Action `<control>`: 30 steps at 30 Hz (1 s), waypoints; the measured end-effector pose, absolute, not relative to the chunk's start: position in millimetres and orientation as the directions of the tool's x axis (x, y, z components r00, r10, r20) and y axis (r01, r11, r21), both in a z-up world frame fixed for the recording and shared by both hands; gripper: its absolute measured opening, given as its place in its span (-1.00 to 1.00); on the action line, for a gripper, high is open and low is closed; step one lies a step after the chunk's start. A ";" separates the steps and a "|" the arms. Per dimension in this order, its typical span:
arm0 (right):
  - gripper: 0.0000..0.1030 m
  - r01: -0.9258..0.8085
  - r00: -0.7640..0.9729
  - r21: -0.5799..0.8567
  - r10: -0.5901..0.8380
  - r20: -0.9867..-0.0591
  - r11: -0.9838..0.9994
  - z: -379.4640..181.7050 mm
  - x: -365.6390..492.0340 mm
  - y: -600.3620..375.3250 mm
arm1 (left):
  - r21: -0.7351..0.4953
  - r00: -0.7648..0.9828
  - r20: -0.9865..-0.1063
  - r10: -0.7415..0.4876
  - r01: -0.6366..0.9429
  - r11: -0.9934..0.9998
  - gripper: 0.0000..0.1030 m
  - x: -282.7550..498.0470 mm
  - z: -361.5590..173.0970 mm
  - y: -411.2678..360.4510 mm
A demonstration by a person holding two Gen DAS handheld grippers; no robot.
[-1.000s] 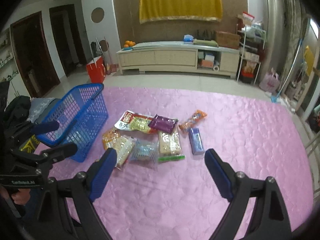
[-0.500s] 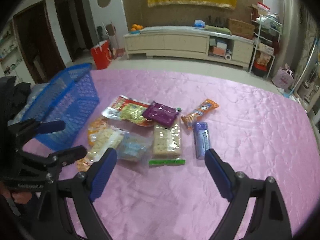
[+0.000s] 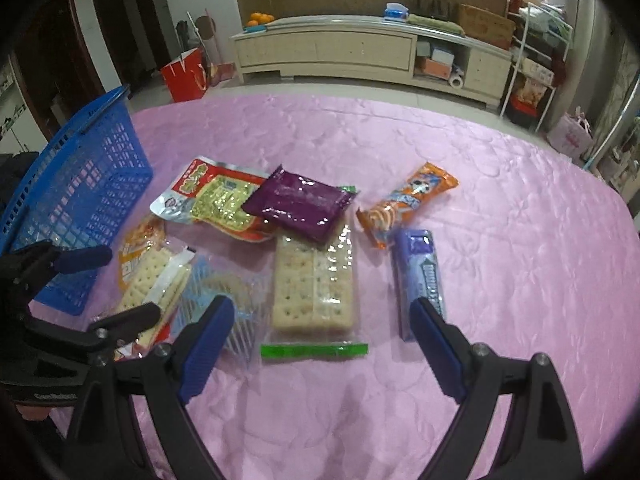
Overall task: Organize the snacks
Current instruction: 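Move the left tool back to the snack pile over the cracker pack, then grasp the cracker pack with the left tool while the right tool grasps a clear cookie bag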
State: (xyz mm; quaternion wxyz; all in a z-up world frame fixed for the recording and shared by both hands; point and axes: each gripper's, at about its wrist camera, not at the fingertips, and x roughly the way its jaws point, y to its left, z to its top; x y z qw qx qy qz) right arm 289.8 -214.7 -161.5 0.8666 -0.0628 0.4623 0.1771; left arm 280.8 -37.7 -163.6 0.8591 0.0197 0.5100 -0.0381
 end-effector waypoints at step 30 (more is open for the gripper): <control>0.79 -0.449 0.431 0.097 0.310 -0.847 0.888 -168.6 285.5 -191.0 | 0.015 0.393 -0.919 -0.034 0.121 0.993 -0.41 278.3 -185.9 -49.1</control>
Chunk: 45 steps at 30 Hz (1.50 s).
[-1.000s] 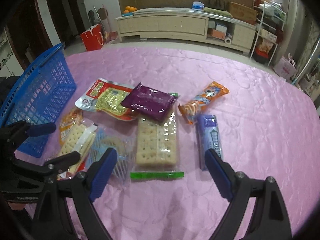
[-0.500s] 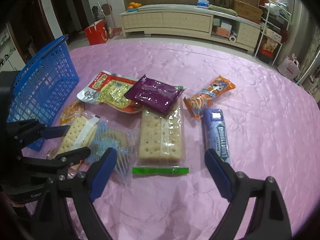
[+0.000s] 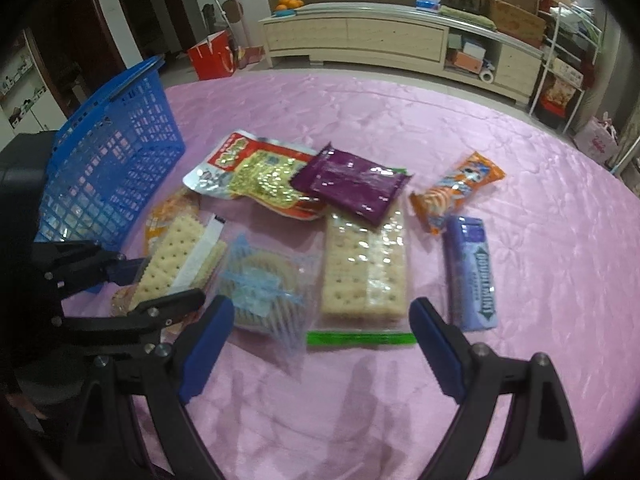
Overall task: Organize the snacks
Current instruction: 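Grasp the cracker pack with the left tool while the right tool grasps a clear cookie bag, then carry the cracker pack and cookie bag with both tools over the blue basket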
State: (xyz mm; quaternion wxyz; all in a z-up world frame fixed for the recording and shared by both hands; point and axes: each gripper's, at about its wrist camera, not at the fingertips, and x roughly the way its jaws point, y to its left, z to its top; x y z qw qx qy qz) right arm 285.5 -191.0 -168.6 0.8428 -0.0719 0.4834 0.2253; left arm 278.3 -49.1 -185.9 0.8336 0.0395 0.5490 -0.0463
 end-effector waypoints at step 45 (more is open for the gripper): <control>0.11 -0.552 0.451 0.060 0.359 -0.817 0.831 -143.9 253.9 -174.7 | 0.050 0.534 -0.845 0.001 0.078 0.996 -0.45 240.1 -134.5 -42.3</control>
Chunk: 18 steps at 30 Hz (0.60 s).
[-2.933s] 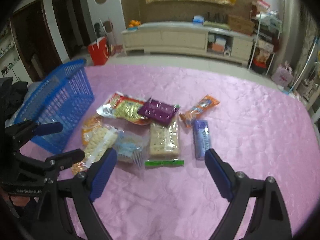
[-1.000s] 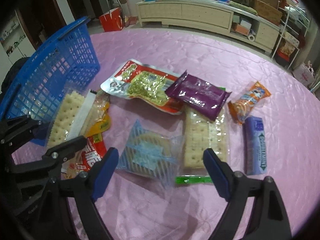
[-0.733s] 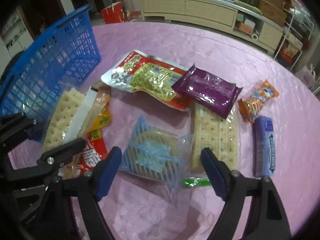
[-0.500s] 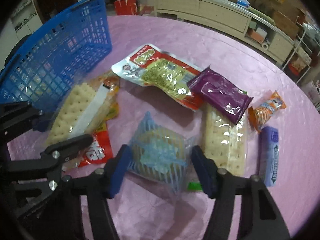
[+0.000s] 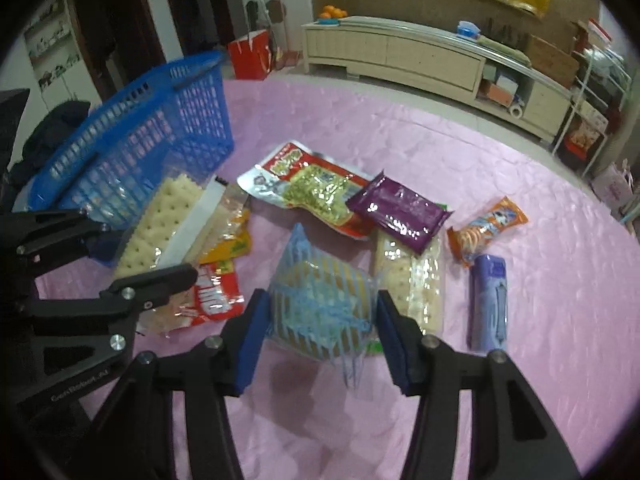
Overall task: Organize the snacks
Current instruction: 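Carry the cracker pack and cookie bag with both tools over the blue basket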
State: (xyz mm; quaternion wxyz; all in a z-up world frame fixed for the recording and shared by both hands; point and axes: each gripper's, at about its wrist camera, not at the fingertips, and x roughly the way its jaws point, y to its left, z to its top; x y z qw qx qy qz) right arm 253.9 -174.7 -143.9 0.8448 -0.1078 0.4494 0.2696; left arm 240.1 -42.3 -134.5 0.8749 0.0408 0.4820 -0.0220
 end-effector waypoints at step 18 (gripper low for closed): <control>0.12 -0.527 0.558 0.042 0.382 -0.737 0.849 -47.8 182.7 -133.8 | 0.005 0.676 -0.736 -0.047 0.075 0.997 -0.45 163.3 -46.3 4.5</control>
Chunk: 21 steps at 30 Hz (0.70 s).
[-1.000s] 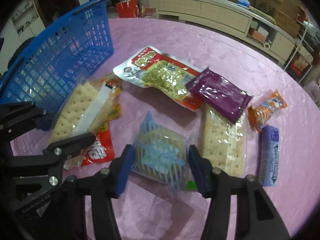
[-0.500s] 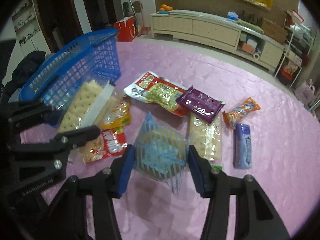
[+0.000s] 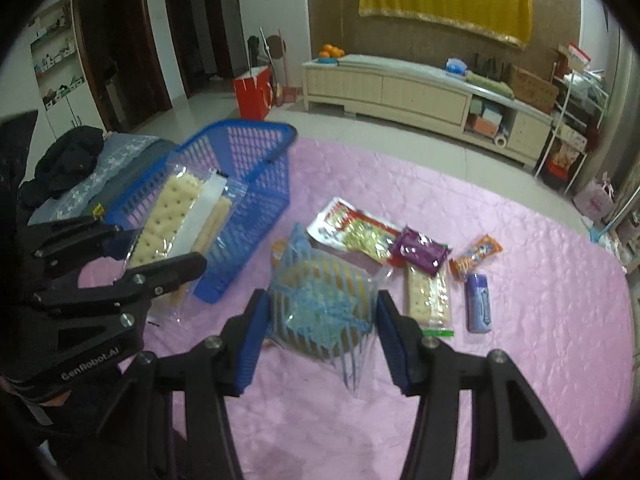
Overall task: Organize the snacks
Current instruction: 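Carry the cracker pack and cookie bag with both tools over the blue basket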
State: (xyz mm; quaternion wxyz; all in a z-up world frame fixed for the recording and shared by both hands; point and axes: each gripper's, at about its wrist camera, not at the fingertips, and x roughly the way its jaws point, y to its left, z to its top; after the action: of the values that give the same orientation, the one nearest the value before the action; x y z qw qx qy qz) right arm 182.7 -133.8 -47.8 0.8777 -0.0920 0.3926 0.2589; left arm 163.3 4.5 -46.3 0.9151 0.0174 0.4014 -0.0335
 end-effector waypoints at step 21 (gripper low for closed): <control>0.12 -0.600 0.550 0.045 0.453 -0.702 0.799 -7.4 203.7 -28.0 | 0.043 0.741 -0.671 0.002 0.036 0.998 -0.45 152.3 9.8 115.4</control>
State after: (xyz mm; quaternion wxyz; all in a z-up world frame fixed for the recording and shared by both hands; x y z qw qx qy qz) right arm 203.7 -28.0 -7.4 0.8747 -0.1001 0.3667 0.3008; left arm 152.3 115.4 9.8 0.9327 0.0265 0.3595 -0.0091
